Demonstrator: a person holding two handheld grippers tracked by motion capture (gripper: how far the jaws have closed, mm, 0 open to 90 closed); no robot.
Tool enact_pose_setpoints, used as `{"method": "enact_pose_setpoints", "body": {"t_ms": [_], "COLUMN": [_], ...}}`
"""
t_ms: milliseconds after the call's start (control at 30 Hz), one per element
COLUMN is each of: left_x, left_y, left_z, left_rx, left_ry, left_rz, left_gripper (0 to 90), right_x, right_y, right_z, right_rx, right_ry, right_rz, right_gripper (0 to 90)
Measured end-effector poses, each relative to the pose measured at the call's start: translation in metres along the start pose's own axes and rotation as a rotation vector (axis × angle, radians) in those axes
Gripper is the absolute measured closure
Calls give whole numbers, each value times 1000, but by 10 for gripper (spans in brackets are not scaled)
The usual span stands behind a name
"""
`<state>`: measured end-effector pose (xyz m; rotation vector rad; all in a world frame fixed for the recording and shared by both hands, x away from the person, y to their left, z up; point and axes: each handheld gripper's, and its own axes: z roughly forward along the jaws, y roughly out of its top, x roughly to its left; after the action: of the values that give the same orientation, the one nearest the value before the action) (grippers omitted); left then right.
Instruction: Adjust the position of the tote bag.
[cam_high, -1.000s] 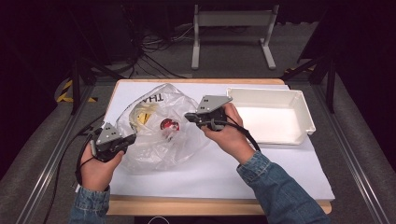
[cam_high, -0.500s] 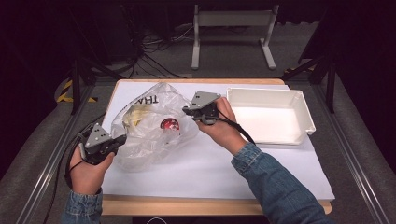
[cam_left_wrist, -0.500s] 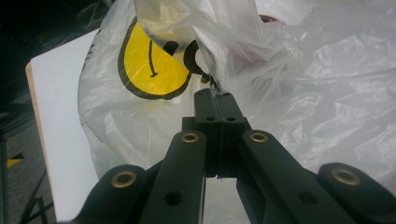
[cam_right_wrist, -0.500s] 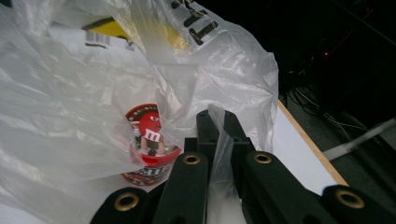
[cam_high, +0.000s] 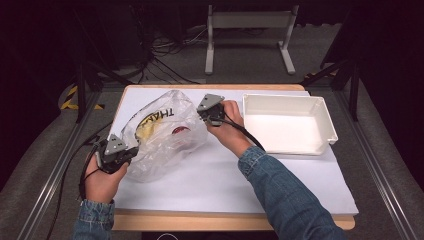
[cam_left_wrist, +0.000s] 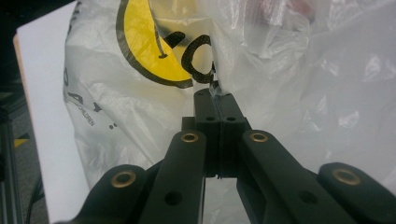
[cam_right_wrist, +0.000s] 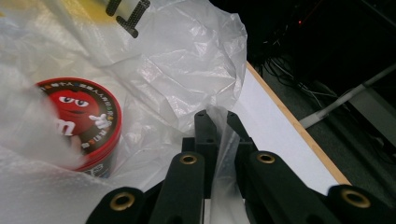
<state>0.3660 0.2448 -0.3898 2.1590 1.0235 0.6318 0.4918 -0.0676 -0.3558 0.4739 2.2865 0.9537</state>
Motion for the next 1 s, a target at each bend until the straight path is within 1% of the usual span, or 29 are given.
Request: {"method": "enact_pose_setpoints", "body": {"t_ms": [67,100,200,267,300,400,500,600,667,767,833,900,1000], "left_x": [0,1,4,4,6,9,12,15,15,17,19,21,24], "left_y": [0,-1,-3,-3,-6,-9,-13,-15,-16,-18,-21,-23,-25], "left_z": [2,3,6,7,9,12,15,17,17,19,21,21,21], "left_rx": [3,13,39,42,47,61,75,90,95,117,139,151,171], "left_ry": [3,2,22,25,25,30,34,49,46,50,52,50,57], "left_rz": [1,0,-1,-6,-20,-24,-46,-50,-53,-58,-73,-91,-106], "left_gripper": [898,898,899,899,899,899,899,899,899,899,899,900,900], "right_x": [0,-1,-4,-7,-9,-10,-10,-11,-10,-9,-9,-8,-7], "right_y": [-1,-3,-8,-11,-13,-17,-22,-26,-26,-26,-26,-25,-25], "right_z": [3,7,14,17,19,22,25,28,28,30,30,31,33], "right_rx": [4,20,53,70,81,96,108,129,127,148,167,183,202], "right_ry": [-4,-11,-31,-38,-41,-47,-48,-51,-55,-63,-69,-65,-57], "right_rz": [7,11,16,22,27,29,30,24,21,9,-4,4,9], "right_gripper": [871,876,883,885,887,887,888,888,888,889,889,889,888]}}
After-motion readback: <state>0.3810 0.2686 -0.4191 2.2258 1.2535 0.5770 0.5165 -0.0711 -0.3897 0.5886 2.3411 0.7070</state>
